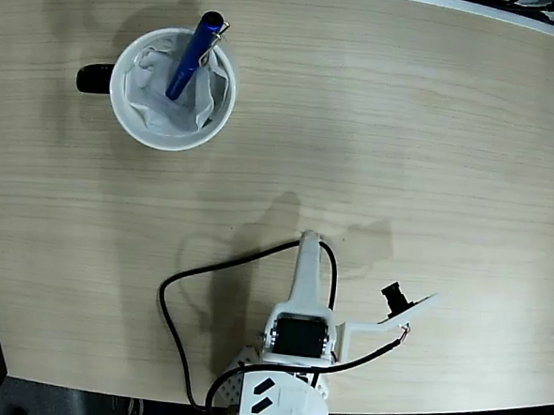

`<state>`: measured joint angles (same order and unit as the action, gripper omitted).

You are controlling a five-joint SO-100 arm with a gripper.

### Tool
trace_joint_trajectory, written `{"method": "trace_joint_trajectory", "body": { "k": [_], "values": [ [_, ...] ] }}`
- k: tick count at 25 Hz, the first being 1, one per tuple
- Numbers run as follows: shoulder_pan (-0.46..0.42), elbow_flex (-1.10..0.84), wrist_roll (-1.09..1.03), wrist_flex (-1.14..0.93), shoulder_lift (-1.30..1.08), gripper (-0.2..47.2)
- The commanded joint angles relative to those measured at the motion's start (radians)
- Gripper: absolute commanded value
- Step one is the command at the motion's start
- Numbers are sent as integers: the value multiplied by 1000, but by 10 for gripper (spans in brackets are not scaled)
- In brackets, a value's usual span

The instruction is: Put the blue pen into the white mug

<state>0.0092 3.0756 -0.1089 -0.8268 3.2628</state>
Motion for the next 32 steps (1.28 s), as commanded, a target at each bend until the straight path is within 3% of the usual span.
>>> {"method": "trace_joint_trajectory", "body": {
  "k": [1,11,32],
  "values": [
    [-20,-29,-11,-55,48,0],
    [-32,-51,6,-239,109,0],
    [-37,-51,6,-244,109,0]
  ]
}}
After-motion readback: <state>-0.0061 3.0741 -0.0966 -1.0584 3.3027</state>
